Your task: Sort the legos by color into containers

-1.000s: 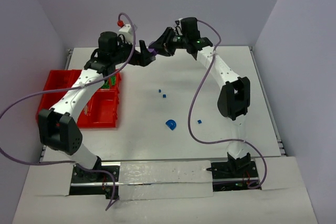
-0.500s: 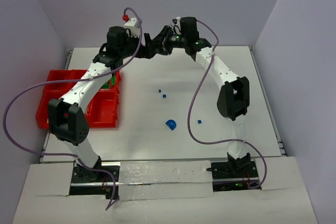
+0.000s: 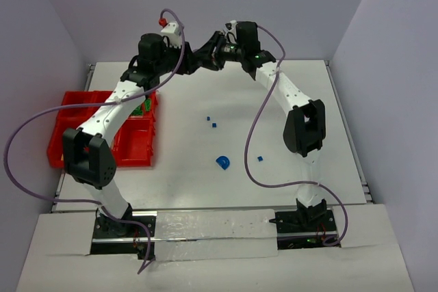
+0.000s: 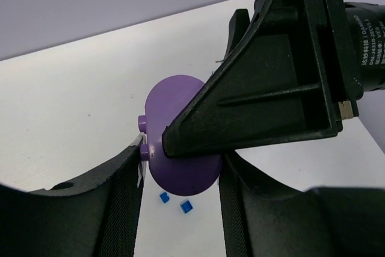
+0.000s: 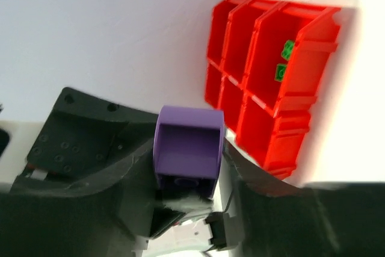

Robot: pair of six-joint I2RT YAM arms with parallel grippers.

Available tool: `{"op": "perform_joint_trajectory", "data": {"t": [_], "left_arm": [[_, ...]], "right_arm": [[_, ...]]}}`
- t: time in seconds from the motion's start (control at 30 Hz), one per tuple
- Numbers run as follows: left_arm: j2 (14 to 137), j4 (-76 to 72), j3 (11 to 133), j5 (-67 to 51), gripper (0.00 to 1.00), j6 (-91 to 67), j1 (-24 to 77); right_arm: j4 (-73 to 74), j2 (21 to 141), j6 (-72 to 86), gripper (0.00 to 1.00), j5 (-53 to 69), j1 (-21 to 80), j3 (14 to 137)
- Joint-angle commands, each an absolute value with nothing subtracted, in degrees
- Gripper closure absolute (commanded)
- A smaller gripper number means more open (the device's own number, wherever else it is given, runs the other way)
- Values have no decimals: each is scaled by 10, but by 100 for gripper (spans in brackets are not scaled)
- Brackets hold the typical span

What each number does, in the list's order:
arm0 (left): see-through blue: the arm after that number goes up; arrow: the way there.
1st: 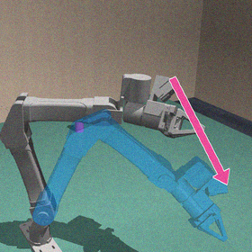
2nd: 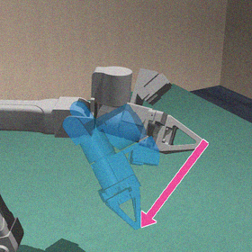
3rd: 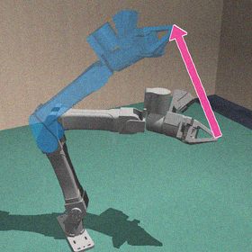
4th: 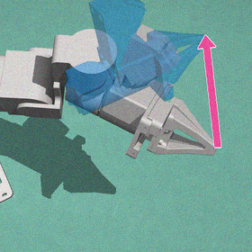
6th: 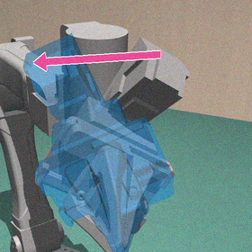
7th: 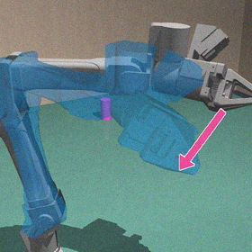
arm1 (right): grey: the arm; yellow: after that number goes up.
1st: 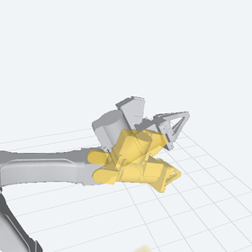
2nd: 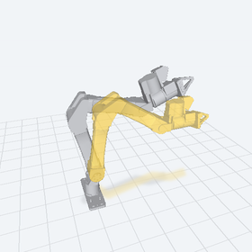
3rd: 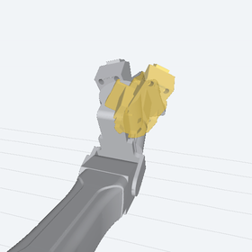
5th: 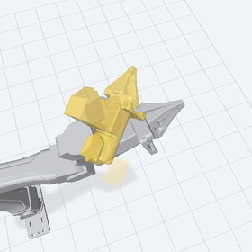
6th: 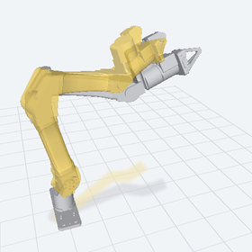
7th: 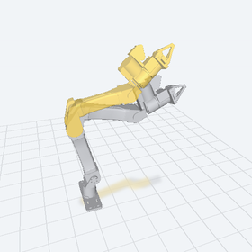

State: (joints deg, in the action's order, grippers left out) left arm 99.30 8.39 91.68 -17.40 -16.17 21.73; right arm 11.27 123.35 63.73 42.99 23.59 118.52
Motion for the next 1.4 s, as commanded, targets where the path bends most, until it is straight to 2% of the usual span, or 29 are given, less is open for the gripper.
{"op": "perform_joint_trajectory", "data": {"t": [0.0,0.03,0.2,0.37,0.4,0.53,0.67,0.87,1.03,1.2,1.3,1.37], "left_arm": [[971,33,908,-198,100,-182,191],[965,36,902,-209,100,-179,188],[889,75,834,-274,100,-136,162],[780,327,798,-355,100,29,86],[767,332,797,-355,100,56,71],[719,551,772,-372,100,195,-55],[681,639,729,-335,100,275,-148],[700,649,700,-288,100,270,-252],[718,587,677,-201,100,229,-261],[767,565,679,-164,99,221,-262],[784,540,684,-143,97,210,-261],[804,532,692,-138,92,211,-261]], "right_arm": [[82,1208,624,13,485,237,1180],[82,1207,619,1,487,236,1177],[91,1191,568,0,498,216,1151],[251,1154,354,0,441,198,1162],[275,1145,318,0,439,198,1162],[356,1102,135,0,371,200,1114],[406,1072,37,0,345,202,1067],[467,1062,-88,0,352,203,1046],[497,1062,-117,0,301,210,1039],[514,1056,-149,0,281,223,1017],[516,1056,-149,0,277,225,1007],[514,1056,-150,0,272,224,998]]}}
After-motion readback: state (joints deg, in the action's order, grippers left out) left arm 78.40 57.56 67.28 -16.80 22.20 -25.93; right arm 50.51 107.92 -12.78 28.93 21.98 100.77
